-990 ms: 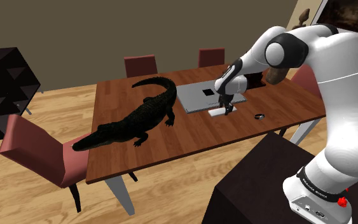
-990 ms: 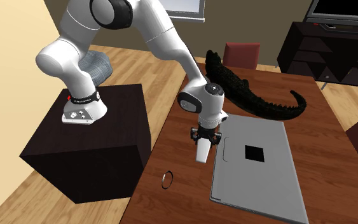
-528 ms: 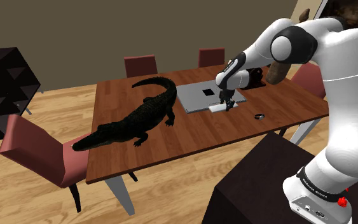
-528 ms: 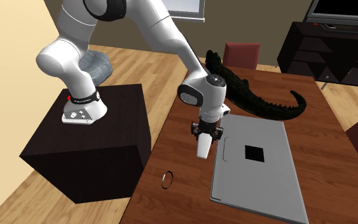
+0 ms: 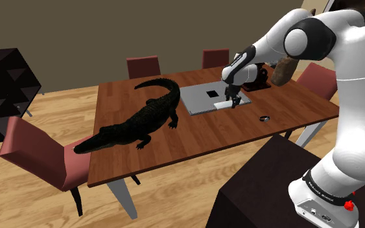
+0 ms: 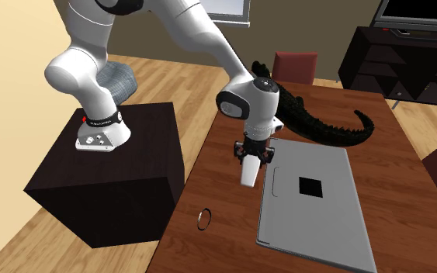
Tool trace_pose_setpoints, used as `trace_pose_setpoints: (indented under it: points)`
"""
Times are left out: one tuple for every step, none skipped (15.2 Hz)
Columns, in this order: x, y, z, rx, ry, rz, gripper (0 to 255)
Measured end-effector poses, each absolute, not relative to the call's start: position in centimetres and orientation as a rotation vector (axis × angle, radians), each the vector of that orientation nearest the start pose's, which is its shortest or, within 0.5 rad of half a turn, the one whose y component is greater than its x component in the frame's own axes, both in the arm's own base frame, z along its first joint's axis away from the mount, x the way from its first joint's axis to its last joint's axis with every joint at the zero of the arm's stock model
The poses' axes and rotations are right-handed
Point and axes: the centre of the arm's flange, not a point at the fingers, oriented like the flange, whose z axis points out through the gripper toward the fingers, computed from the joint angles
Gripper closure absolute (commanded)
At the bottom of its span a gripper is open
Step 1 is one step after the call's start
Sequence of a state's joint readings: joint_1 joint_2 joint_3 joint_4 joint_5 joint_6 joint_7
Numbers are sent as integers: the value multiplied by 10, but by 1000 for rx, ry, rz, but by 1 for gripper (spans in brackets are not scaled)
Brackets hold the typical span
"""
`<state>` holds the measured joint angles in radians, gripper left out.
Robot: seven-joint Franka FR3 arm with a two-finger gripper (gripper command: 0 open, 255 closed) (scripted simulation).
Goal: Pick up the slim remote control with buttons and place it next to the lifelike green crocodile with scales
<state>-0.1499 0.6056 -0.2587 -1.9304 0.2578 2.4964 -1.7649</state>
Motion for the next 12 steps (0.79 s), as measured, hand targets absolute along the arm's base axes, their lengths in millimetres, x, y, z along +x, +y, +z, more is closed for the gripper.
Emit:
trace_pose_setpoints:
  points:
    - [570, -244, 183, -2591, -1757, -3, 255]
    - [571, -243, 189, -2591, -1757, -3, 255]
    - [572, -243, 194, -2591, -1758, -3, 255]
    - [570, -242, 200, -2591, -1758, -3, 255]
    - [570, -242, 204, -2591, -1758, -3, 255]
    - [570, -242, 209, -2591, -1758, -3, 255]
    - [570, -243, 215, -2591, -1758, -3, 255]
    - [570, -243, 221, -2591, -1758, -3, 255]
    - [570, -244, 225, -2591, -1758, -3, 255]
    - [570, -243, 231, -2591, -1757, -3, 255]
    - [572, -244, 237, -2591, -1757, -3, 255]
    - [571, -244, 242, -2591, -1758, -3, 255]
